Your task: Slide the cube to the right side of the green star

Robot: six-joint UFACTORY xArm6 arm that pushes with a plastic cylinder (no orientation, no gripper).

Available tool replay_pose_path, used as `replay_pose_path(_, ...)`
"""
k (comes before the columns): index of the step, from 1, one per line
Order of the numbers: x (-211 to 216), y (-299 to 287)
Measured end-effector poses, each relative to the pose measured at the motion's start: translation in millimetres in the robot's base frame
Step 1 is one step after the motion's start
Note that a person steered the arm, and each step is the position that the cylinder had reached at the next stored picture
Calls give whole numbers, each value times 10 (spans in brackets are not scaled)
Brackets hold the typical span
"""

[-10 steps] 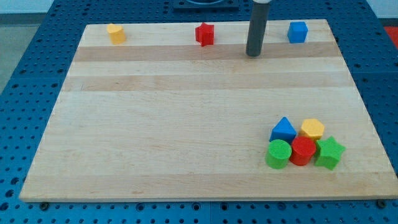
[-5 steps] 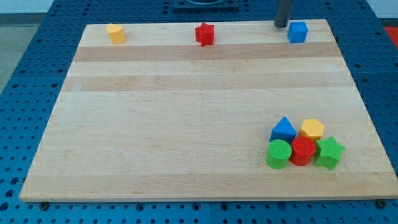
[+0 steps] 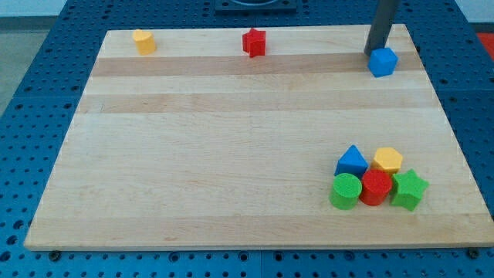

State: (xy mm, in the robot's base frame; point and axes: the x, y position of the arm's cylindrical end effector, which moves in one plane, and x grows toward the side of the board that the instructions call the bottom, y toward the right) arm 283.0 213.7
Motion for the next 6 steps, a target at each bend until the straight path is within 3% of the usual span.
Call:
replay_pose_path(4, 198, 218)
replay_pose_path(6, 703, 185)
